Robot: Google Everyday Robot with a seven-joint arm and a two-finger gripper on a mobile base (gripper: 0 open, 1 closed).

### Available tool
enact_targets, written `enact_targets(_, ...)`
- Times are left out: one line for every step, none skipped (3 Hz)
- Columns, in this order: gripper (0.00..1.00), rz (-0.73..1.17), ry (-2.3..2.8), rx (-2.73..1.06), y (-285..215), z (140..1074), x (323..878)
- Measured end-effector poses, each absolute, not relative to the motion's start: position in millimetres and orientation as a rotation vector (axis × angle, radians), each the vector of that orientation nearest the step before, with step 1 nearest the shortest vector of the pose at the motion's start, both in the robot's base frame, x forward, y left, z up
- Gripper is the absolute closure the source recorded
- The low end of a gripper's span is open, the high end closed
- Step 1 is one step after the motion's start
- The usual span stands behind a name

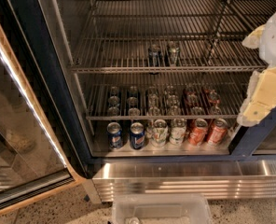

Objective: Pick pepsi can from middle shelf of fridge

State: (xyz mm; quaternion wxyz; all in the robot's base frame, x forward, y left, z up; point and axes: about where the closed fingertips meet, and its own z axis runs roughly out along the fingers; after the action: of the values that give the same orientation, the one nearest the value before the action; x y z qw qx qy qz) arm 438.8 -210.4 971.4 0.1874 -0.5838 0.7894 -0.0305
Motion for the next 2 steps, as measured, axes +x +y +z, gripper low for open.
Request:
enact_targets(0.00,0.022,2.198,-1.501,-197.3,945.5,430.7)
enact_targets(0.00,0.196,2.149,-1.365,-177.9,901.9,429.6)
